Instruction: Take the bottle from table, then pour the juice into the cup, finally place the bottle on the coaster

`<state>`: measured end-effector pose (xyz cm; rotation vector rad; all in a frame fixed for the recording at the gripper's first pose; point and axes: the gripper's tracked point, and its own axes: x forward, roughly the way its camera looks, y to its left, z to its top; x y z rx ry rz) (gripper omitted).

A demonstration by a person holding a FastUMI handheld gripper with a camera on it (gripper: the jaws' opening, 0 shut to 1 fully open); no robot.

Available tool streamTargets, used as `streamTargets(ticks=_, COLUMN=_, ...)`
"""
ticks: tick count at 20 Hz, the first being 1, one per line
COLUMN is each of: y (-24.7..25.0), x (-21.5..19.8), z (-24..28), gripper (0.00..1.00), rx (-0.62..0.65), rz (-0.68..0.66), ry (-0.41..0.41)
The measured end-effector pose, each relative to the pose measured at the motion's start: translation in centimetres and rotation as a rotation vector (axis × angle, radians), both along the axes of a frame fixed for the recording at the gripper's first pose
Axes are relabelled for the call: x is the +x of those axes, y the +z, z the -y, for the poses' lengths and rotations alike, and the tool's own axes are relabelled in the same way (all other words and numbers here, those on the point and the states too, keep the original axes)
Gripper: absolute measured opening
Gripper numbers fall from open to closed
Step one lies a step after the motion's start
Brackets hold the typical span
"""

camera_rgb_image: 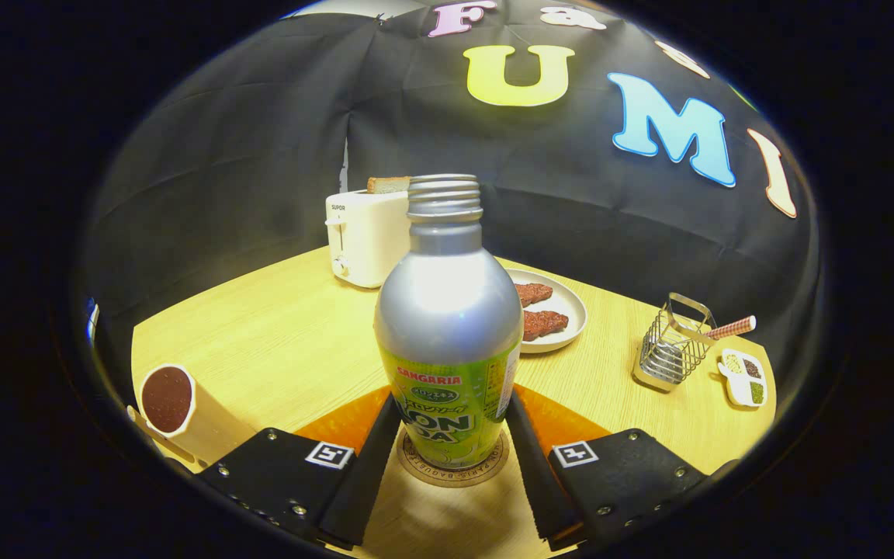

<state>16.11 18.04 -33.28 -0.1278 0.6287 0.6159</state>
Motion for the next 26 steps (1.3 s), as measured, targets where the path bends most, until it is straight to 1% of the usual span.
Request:
streamTargets(ticks=4, y=-0.3, x=-0.3, z=0.0, gripper=0.80, rx=0.002, rz=-0.001, ry=0.014)
streamTargets(ticks=8, y=-0.6, x=-0.5, z=0.3, gripper=0.81, rx=-0.008, rz=-0.005, ry=-0.001)
streamTargets(ticks=10, y=-0.3, x=-0.5, z=0.8, gripper=1.00, rx=-0.015, rz=-0.002, ry=-0.023)
streamTargets(ticks=14, y=1.0, x=-0.3, z=1.7, gripper=0.99, rx=-0.007, rz=0.012, ry=-0.070)
streamTargets(ticks=17, y=2.9, x=-1.0, z=2.0, gripper=0.99, rx=0.026, rz=0.002, ry=-0.108)
streamTargets(ticks=22, y=7.7, x=-2.6, z=3.6, gripper=0.98, rx=0.040, rz=0.065, ry=-0.182)
streamTargets(ticks=26, y=12.2, x=-3.9, z=4.7, gripper=0.98, rx=0.072, rz=0.108, ry=-0.262)
